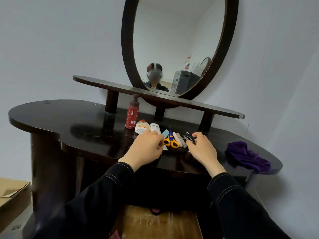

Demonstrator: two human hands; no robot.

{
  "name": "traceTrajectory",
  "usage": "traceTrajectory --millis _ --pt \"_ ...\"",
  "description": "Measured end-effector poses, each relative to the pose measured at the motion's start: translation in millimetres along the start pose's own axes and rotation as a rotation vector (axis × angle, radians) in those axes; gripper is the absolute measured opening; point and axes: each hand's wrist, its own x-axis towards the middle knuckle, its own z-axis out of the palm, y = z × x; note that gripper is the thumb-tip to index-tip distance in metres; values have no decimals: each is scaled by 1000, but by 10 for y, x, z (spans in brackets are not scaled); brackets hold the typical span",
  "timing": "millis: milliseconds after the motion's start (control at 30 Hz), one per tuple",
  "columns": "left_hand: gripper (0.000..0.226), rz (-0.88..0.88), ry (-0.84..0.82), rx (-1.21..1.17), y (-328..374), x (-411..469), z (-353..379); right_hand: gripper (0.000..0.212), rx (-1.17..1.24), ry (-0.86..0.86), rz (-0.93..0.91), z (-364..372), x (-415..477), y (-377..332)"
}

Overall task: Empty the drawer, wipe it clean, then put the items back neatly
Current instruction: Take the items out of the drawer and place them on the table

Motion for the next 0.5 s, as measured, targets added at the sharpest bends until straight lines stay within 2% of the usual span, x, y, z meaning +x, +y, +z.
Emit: traceTrajectory --millis 167,400,500 --pt "10 -64 98 59 -20 -5 42 61 -120 -35 -139 24 -42 -30" --pt "19 -260 197 280 13 -53 -9 63 -131 -33 -152 31 -31 -21" --pt "33 -378 137 216 -17 -50 -9 66 -126 -77 -164 51 -4 1"
